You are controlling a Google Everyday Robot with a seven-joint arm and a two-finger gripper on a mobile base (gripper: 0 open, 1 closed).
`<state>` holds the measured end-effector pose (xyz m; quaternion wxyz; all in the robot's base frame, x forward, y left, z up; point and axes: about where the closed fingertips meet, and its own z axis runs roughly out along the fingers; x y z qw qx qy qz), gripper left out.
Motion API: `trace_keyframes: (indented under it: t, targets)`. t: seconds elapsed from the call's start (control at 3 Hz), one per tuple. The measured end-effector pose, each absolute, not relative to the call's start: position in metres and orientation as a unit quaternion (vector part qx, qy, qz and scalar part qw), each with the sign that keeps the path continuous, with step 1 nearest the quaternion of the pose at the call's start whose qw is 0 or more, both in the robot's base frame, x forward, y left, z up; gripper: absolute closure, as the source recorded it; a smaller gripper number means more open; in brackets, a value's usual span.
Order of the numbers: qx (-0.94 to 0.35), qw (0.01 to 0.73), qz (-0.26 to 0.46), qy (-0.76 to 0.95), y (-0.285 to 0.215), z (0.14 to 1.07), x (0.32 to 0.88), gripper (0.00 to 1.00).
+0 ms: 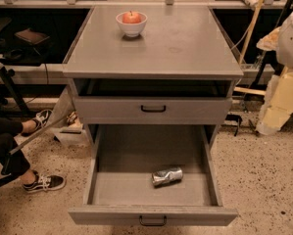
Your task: Pick redbull can from middle drawer and place on counter
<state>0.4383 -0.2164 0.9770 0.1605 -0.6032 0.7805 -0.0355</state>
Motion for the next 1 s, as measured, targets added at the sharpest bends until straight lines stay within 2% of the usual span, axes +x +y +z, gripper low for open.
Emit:
trace_keyframes:
  t: [0.33,0.67,1.0]
  targets:
    - [-0.606,0.164,-0.029,0.778,-0.217,0.970,0.444,0.00]
    - [-0.619,0.158,0.004,0.769,-0.211,0.922,0.464,0.00]
    - [-0.627,0.155,0.053,0.762,-0.198,0.835,0.502,0.00]
